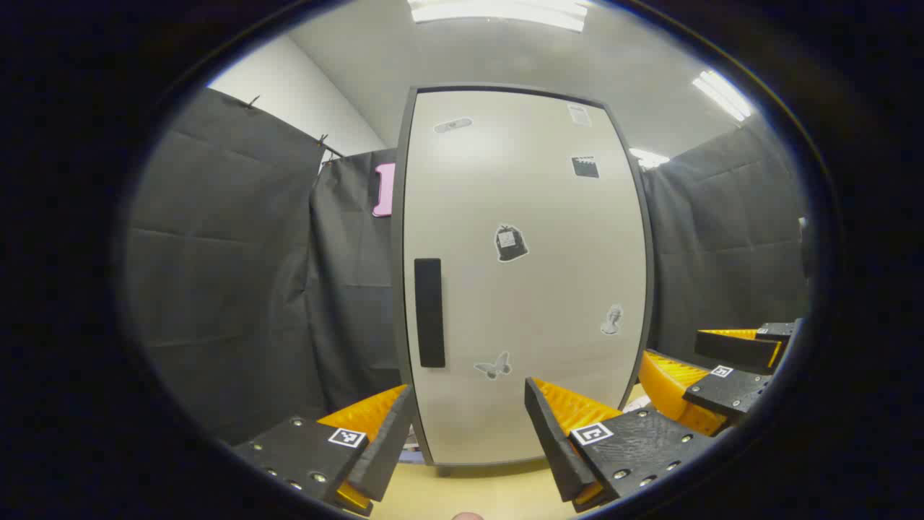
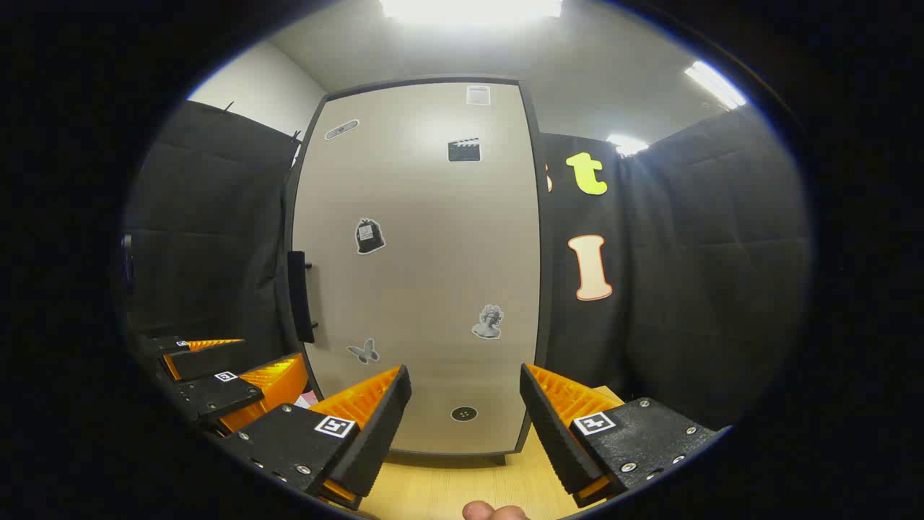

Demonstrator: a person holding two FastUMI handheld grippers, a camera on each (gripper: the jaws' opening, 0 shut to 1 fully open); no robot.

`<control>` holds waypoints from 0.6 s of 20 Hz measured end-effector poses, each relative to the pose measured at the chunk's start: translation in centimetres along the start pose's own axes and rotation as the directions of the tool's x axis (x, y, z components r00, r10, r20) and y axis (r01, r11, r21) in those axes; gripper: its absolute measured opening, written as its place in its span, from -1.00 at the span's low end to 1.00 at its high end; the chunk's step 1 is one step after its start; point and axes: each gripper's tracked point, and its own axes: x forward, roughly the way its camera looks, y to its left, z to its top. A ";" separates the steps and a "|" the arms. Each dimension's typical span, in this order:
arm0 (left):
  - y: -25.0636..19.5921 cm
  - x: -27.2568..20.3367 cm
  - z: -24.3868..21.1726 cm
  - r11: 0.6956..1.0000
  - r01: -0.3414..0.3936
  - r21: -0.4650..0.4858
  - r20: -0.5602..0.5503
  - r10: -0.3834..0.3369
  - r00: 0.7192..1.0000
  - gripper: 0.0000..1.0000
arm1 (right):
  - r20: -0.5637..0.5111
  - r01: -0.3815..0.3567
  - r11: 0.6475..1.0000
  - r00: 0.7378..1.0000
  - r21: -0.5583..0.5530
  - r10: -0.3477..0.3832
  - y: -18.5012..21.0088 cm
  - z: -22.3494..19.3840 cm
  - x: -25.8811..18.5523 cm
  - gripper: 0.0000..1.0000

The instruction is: Open the cabinet door with the right hand, grasp the bottle in the cabinet with the left hand and place it on the coaster, then close the cabinet door with the right hand.

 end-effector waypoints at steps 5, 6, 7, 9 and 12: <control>0.2 0.4 0.0 1.000 -0.008 0.013 -0.002 0.009 1.000 0.74 | 0.020 -0.012 1.000 1.000 -0.006 0.012 0.0 0.6 0.2 0.88; 0.2 0.5 0.1 1.000 -0.010 0.011 0.000 0.010 1.000 0.74 | 0.022 -0.018 1.000 1.000 -0.007 0.018 0.2 0.7 0.2 0.87; 0.1 0.6 0.1 1.000 -0.008 0.010 0.000 0.008 1.000 0.74 | 0.024 -0.021 1.000 0.999 -0.008 0.021 0.3 0.8 0.2 0.88; 0.1 0.5 0.3 1.000 -0.011 0.011 0.005 0.011 1.000 0.74 | 0.023 -0.028 1.000 0.999 -0.005 0.028 0.5 0.7 0.2 0.87; -0.3 0.5 0.6 1.000 0.000 0.000 0.017 0.000 1.000 0.74 | 0.018 -0.040 0.999 0.999 0.003 0.040 0.7 0.7 -0.1 0.87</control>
